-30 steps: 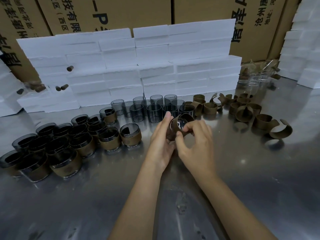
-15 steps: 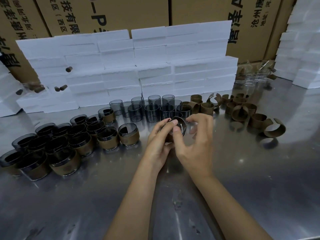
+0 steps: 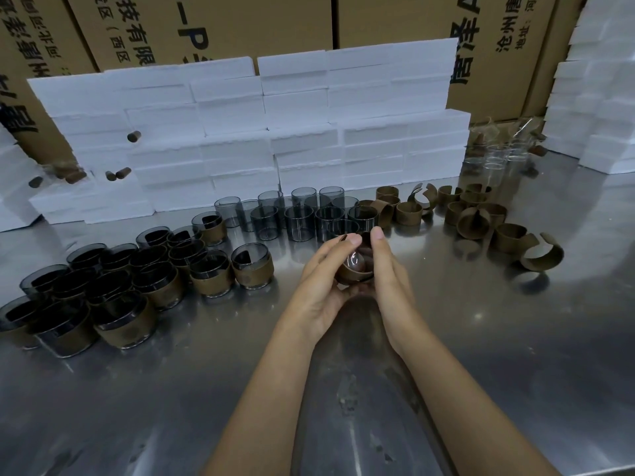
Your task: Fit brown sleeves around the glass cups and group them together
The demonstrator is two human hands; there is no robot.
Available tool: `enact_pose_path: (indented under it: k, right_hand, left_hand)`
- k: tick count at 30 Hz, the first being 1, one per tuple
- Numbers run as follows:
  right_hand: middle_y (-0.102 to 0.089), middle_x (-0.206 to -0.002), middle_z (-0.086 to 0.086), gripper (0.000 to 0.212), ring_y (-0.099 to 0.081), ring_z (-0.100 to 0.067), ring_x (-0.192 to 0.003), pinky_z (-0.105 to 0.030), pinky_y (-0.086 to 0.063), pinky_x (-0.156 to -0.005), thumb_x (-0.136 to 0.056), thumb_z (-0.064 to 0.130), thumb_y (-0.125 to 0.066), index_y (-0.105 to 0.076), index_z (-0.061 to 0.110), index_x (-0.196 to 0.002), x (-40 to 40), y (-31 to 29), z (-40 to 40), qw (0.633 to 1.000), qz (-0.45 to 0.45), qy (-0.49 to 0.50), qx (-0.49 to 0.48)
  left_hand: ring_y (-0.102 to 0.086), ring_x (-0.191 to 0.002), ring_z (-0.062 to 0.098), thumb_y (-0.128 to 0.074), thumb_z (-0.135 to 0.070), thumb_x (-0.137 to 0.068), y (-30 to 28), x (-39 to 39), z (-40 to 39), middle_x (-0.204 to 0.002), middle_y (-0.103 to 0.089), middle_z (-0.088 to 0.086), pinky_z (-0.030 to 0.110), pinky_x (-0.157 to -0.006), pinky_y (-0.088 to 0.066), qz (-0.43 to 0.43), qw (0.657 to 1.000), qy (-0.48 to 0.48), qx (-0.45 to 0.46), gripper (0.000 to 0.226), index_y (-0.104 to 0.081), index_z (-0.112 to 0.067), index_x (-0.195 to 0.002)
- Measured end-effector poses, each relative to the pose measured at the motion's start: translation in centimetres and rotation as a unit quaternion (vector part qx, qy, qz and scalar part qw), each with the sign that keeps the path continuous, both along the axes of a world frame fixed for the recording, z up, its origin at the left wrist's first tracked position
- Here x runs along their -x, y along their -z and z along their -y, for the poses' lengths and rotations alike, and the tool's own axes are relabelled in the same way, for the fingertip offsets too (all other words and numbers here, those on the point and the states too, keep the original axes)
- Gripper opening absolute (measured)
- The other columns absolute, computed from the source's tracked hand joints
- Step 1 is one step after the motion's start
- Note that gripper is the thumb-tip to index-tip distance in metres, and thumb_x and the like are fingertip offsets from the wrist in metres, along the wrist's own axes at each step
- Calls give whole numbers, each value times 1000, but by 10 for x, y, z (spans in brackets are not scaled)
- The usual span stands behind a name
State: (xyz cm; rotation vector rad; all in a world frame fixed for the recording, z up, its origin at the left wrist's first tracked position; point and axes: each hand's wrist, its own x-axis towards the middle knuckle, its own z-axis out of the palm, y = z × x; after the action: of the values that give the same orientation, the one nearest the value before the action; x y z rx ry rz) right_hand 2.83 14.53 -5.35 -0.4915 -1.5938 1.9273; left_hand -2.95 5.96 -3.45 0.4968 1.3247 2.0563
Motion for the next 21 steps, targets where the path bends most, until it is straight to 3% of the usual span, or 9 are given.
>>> enact_pose_path:
  k: [4,6,8,11,14,17,19,21]
  right_hand:
    - [-80,-100,-5,69,-75,-22,-100,-48,-60,-93,-83,80,-51,-76,21,-110,-1,0,1,1000,5,17,4]
    - [-79,-94,-10,60,-76,-27,-91,-45,-62,-79,-95,68,-52,-76,14,-105,-1,0,-2,999,2,48,14]
    - [-78,-92,-16,53,-75,-29,-83,-39,-60,-68,-102,54,-51,-76,7,-104,0,0,-4,998,1,59,31]
    - [-78,-99,-14,40,-75,-25,-88,-35,-57,-71,-103,42,-55,-73,6,-109,0,-2,-8,997,-6,30,76]
    - [-75,-87,-5,21,-71,-14,-77,-25,-54,-64,-98,30,-59,-70,12,-101,-2,-5,-9,991,-20,3,129]
    - [-75,-83,-6,24,-70,-17,-77,-31,-54,-73,-94,34,-61,-72,12,-92,-4,-6,-8,990,-11,-2,141]
    - [-75,-81,-10,35,-71,-20,-73,-32,-55,-71,-92,40,-63,-73,6,-92,-6,-8,-8,989,-1,-7,150]
    - [-75,-75,-9,30,-72,-18,-65,-29,-56,-62,-90,39,-68,-70,10,-82,-8,-9,-9,986,-3,-5,166]
  left_hand:
    - [-68,-86,20,-74,-27,-88,-3,-1,0,-108,-67,14,28,-60,-55,22,1000,-15,-11,49,-63,-6,-131]
    - [-61,-77,19,-73,-27,-85,-3,-3,-2,-111,-60,17,24,-51,-41,35,999,-17,-20,48,-61,-10,-127]
    - [-56,-75,19,-70,-27,-89,-2,-3,-4,-112,-57,18,25,-51,-33,45,999,-22,-18,38,-59,-13,-123]
    - [-59,-72,16,-64,-43,-95,-3,-1,-3,-103,-65,11,23,-50,-39,52,998,-29,-4,39,-60,-15,-121]
    - [-67,-73,16,-51,-51,-102,-4,2,-3,-100,-71,9,24,-49,-50,75,995,-61,21,40,-64,-14,-115]
    - [-73,-75,19,-56,-40,-103,1,1,-6,-86,-75,8,36,-65,-62,38,992,-105,59,28,-65,-14,-97]
    - [-72,-92,29,-62,-39,-101,2,0,-8,-99,-74,18,44,-88,-59,19,990,-112,79,26,-63,-13,-97]
    - [-70,-95,33,-65,-37,-99,-1,-3,-9,-104,-72,24,44,-93,-56,20,990,-117,80,25,-64,-12,-99]
